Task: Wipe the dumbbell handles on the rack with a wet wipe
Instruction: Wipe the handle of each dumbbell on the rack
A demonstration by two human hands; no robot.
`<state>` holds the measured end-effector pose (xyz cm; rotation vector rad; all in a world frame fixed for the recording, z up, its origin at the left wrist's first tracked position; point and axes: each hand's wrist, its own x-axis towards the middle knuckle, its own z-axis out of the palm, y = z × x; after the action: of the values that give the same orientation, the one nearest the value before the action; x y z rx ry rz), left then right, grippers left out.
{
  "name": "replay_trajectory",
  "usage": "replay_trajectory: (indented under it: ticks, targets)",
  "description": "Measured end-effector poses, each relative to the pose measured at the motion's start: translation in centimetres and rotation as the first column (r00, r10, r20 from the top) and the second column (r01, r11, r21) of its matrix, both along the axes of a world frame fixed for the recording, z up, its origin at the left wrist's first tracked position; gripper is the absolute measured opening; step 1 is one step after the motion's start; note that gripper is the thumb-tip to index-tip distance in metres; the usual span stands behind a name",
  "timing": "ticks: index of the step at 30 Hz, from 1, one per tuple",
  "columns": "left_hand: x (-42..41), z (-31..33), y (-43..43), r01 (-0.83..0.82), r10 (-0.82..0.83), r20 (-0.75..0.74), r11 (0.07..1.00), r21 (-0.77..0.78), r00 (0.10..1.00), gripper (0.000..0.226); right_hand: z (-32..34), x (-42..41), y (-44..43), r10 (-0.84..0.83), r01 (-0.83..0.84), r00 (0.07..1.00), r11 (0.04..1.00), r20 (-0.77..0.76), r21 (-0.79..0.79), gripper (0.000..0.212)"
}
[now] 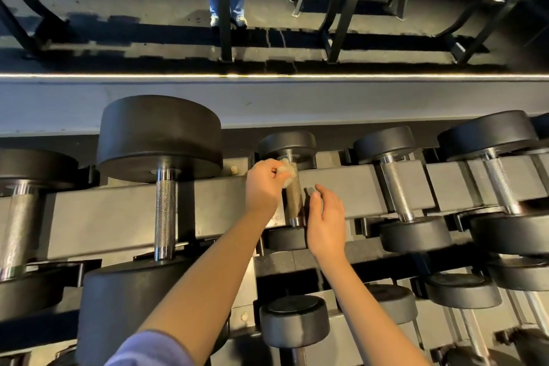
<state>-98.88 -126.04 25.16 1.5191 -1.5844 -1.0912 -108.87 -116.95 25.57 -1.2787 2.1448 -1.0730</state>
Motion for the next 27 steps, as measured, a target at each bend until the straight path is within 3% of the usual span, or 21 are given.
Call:
replay_trajectory:
  ticks: [6,10,12,15,19,21,24,27]
  targets:
    - [0.8,0.6,1.4,0.144,-0.149,0.030,0.981,0.132,0.988,0.008,0.0,-0.2,0.1,-0.010,0.010,1.000,1.000,0.012,-0.013,0.035]
    - [1.1,0.0,3.9,0.231,-0.249,0.105,0.960,0.160,0.963,0.022,0.0,-0.1,0.1,-0.013,0.014,1.000,0.999,0.027,-0.029,0.034]
    - [1.1,-0.3,4.2,0.205,-0.217,0.120,0.973,0.109,0.969,0.022,0.1,-0.1,0.2,-0.014,0.015,0.999,1.000,0.032,-0.024,0.034]
    - [0.7,-0.1,3.2,0.082,-0.085,0.037,0.995,0.060,0.996,0.004,0.0,-0.1,0.2,-0.015,0.016,0.999,1.000,0.038,-0.020,0.034]
    - [0.2,0.3,2.1,0.018,-0.019,0.029,1.000,0.013,0.999,0.012,-0.1,-0.2,0.2,-0.014,0.016,0.999,0.999,0.049,-0.029,0.034]
    - [0.3,0.2,2.3,0.060,-0.062,0.074,0.998,0.029,0.995,0.011,-0.1,-0.2,0.2,-0.016,0.017,0.999,1.000,0.051,-0.023,0.034]
    - [0.8,0.2,3.1,0.228,-0.257,0.221,0.962,0.148,0.941,0.021,-0.2,-0.2,0.1,-0.010,0.010,0.999,1.000,0.038,-0.014,0.033]
    - [1.7,0.6,3.9,0.319,-0.370,0.244,0.920,0.226,0.896,0.024,-0.3,-0.3,0.0,0.034,-0.034,0.999,0.999,0.022,0.001,0.031]
